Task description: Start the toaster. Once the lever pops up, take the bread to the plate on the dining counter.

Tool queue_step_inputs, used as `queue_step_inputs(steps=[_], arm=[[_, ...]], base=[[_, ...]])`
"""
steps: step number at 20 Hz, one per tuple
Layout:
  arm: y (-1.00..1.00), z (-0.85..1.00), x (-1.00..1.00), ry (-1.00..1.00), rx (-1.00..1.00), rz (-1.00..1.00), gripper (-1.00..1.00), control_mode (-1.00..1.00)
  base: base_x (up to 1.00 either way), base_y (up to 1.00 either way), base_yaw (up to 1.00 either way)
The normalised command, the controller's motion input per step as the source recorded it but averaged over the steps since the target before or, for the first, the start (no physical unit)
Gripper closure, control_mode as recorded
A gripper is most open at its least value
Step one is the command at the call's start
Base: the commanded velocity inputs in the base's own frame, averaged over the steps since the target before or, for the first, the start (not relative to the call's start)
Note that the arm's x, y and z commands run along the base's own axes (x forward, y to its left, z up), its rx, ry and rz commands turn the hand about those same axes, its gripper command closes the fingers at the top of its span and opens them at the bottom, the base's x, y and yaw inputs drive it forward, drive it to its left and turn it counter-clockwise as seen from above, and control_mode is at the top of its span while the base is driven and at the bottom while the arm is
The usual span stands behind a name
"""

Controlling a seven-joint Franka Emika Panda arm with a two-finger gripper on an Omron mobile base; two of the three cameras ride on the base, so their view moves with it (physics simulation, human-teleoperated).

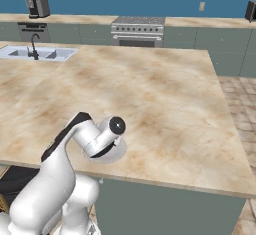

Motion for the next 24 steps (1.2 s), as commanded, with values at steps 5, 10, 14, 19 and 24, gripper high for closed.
queue_step_inputs(steps=[5,10,14,19,24], arm=[[0.00,-0.11,0.02,-0.01,0.03,0.00,1.00,-1.00],[-0.02,-0.22,-0.02,-0.08,0.00,0.00,1.00,-1.00],[0.00,-0.24,0.00,-0.07,0.00,0.00,1.00,-1.00],[0.00,-0.21,0.00,-0.03,0.00,0.00,1.00,-1.00],[0.00,-0.11,-0.02,0.00,0.00,0.00,1.00,-1.00]], base=[[0.00,0.00,0.00],[0.00,0.00,0.00],[0.00,0.00,0.00],[0.00,0.00,0.00],[0.00,0.00,0.00]])
